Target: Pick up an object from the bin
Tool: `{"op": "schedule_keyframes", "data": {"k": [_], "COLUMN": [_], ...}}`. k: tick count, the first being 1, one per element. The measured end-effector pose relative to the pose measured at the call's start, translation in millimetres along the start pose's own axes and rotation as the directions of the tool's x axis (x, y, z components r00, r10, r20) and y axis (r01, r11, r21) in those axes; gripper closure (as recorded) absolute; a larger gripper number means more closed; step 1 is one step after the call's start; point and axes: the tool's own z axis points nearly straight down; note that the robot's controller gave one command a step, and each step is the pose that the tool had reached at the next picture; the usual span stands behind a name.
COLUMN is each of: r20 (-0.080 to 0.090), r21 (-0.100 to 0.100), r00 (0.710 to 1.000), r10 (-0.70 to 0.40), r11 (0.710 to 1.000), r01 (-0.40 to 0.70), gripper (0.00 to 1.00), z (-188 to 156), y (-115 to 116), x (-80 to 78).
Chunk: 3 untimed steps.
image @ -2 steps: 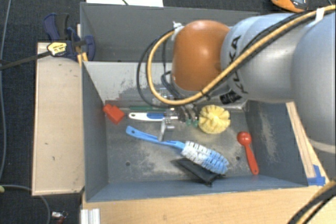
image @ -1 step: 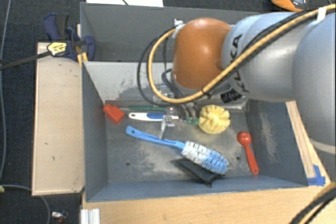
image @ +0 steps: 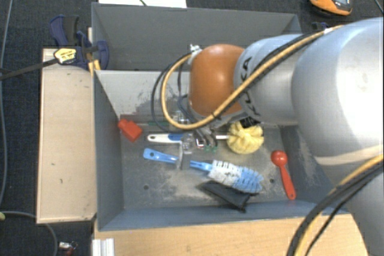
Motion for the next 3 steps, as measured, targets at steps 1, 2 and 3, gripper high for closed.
{"op": "schedule_keyframes", "data": {"k": [1, 2, 3], "r20": [0.013, 0.010, 0.016], "r21": [-0.003, -0.003, -0.005], "r00": [1.000, 1.000, 1.000], "r10": [0.005, 0.002, 0.003], "r11": [1.000, 1.000, 1.000], "r01": [-0.005, -0.002, -0.003], "gripper": [0.00, 0.00, 0.00], "z": [-0.6, -2.7, -2.8], "y": [10.8, 2.8, 9.4], "x": [1.7, -1.8, -0.5]}}
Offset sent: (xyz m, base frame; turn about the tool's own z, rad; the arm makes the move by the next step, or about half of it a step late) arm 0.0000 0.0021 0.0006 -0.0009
